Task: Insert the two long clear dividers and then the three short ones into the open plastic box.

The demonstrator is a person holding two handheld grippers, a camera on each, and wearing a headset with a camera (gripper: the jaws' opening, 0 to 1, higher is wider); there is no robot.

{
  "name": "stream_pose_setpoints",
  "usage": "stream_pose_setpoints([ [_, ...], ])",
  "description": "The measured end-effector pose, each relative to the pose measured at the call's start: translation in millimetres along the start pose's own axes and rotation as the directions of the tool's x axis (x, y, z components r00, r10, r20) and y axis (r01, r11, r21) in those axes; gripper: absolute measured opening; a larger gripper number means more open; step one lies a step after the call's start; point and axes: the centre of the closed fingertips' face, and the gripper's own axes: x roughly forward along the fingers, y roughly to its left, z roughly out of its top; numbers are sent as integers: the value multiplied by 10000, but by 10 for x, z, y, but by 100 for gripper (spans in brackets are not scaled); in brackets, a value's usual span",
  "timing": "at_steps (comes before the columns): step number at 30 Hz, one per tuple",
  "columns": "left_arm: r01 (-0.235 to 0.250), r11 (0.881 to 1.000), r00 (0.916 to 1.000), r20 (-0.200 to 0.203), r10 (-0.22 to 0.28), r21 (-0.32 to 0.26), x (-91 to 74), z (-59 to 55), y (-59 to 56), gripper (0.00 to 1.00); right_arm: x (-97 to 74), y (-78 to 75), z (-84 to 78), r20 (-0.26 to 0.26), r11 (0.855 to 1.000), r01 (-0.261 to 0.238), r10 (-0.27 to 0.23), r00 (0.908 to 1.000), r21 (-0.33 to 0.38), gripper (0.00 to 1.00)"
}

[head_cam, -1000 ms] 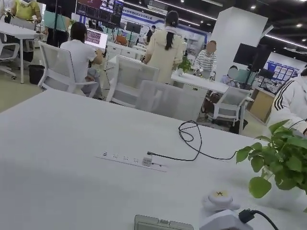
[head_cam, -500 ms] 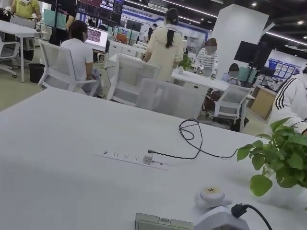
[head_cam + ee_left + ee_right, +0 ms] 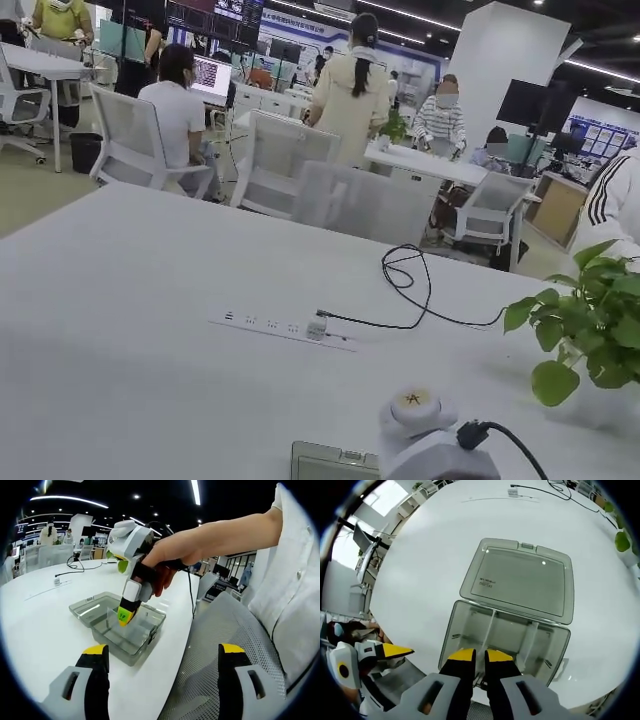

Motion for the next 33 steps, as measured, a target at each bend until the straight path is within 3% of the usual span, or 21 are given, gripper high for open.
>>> stream_pose_setpoints([
  [13,-34,10000,10000,-67,34,-46,36,-26,11,93,76,-20,-11,77,9999,-131,132,9999,-104,9],
  [21,-144,9999,9999,-59,144,-65,39,2,22,93,52,-36,-6,498,9974,-704,697,9963,136,10],
  [26,-282,9996,9996,-59,281,-83,24,23,28,92,-26,-29,29,954,9935,-1107,1079,9896,249,14],
  [33,-519,9985,9986,-107,518,-147,11,54,34,92,-188,-25,62,1592,9836,-1773,1699,9725,333,16],
])
